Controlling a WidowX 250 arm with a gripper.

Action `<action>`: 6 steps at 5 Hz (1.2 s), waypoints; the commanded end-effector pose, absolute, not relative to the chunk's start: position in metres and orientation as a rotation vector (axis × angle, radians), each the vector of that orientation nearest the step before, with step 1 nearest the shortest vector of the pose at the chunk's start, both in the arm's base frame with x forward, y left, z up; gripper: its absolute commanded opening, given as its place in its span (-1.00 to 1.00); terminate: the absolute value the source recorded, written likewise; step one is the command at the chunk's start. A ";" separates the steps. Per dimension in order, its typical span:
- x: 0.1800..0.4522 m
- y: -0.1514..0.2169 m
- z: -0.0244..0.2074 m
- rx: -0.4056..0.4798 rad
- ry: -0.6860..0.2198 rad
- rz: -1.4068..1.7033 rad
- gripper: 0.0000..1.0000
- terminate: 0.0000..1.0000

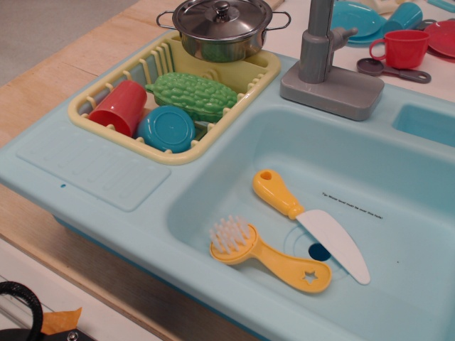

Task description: Take lid off pot or pan

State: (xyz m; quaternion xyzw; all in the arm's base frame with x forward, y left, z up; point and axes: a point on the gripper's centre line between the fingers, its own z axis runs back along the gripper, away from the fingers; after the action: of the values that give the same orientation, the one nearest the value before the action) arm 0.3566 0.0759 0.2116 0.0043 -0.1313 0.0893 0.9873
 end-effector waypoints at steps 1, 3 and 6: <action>0.357 0.076 0.212 0.009 -0.264 0.179 1.00 -1.00; 0.357 0.080 0.198 -0.012 -0.240 0.189 1.00 -1.00; 0.357 0.086 0.181 -0.024 -0.192 0.207 1.00 -1.00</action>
State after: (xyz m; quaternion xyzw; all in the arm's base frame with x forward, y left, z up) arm 0.3582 0.0816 0.1668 -0.0183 -0.0703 0.0993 0.9924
